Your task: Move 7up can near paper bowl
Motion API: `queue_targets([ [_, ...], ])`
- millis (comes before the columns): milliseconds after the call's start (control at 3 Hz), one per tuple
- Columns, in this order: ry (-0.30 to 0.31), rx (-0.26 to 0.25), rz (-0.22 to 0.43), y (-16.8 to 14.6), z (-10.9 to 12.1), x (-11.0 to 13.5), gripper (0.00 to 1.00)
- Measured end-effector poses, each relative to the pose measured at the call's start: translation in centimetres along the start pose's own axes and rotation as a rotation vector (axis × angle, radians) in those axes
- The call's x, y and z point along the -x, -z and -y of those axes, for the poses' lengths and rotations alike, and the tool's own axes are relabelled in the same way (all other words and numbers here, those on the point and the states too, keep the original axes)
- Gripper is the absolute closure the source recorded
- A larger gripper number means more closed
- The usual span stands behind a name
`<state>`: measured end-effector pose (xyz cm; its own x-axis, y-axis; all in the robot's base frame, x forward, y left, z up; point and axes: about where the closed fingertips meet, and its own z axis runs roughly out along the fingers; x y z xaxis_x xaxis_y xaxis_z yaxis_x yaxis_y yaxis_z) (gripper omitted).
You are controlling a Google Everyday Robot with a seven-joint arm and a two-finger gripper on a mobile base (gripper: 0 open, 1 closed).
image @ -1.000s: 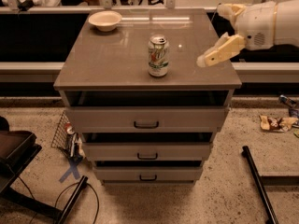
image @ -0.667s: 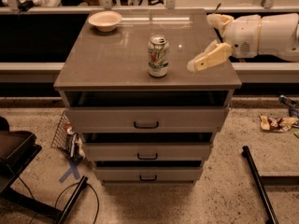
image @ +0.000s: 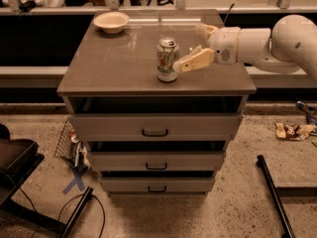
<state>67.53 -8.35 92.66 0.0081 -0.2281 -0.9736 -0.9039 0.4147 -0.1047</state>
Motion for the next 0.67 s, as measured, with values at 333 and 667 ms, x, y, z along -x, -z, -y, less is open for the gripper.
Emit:
queue_targets([
  [333, -0.029, 0.046, 0.032, -3.6, 0.5, -0.3, 0.0],
  [667, -0.034, 0.076, 0.104, -5.6, 0.1, -0.8, 0.0],
])
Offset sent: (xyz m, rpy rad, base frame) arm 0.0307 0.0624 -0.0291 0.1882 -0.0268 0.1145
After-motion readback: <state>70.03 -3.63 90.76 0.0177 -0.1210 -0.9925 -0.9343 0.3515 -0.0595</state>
